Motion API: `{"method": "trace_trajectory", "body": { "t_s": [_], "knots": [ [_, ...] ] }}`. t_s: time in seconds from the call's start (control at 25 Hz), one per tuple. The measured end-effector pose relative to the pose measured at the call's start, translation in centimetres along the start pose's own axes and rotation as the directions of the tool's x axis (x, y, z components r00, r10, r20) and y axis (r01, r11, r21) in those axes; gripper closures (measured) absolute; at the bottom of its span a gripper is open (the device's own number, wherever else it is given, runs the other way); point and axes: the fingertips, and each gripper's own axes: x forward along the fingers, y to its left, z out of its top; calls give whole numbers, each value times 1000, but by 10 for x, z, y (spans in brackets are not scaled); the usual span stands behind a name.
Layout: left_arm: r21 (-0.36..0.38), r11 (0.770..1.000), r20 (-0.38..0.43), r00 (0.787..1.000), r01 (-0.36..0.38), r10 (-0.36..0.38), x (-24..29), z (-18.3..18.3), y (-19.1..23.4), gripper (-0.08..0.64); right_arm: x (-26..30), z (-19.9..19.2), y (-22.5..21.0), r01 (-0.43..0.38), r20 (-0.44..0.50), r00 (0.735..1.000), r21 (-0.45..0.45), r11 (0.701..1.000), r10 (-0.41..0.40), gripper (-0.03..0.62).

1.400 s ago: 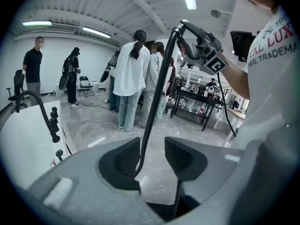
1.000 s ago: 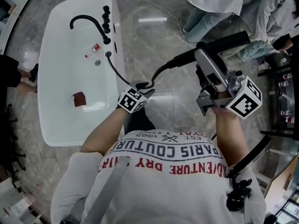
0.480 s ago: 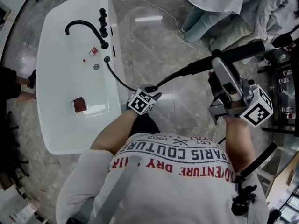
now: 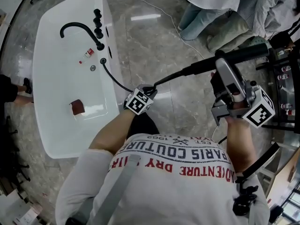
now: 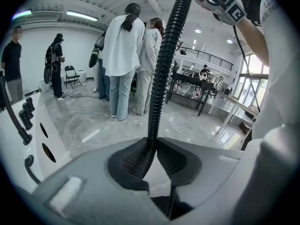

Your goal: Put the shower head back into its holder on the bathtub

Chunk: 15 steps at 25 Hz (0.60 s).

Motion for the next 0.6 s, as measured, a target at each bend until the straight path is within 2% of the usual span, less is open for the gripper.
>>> {"method": "trace_trajectory", "body": {
  "t_s": [0.16, 0.4, 0.6],
  "knots": [
    [-21, 1000, -19, 1000, 8, -8, -11, -8, -3, 500, -5, 1, -10, 37, 12, 999, 7, 999, -37, 456],
    [2, 1000, 10, 1000, 10, -10, -34, -13, -12, 502, -15, 6, -26, 116, 47, 992, -18, 993, -115, 456],
    [-13, 999, 29, 999, -31, 31, -66, -23, -13, 502, -17, 0, -33, 148, 39, 988, -50, 988, -146, 456]
  ]
}}
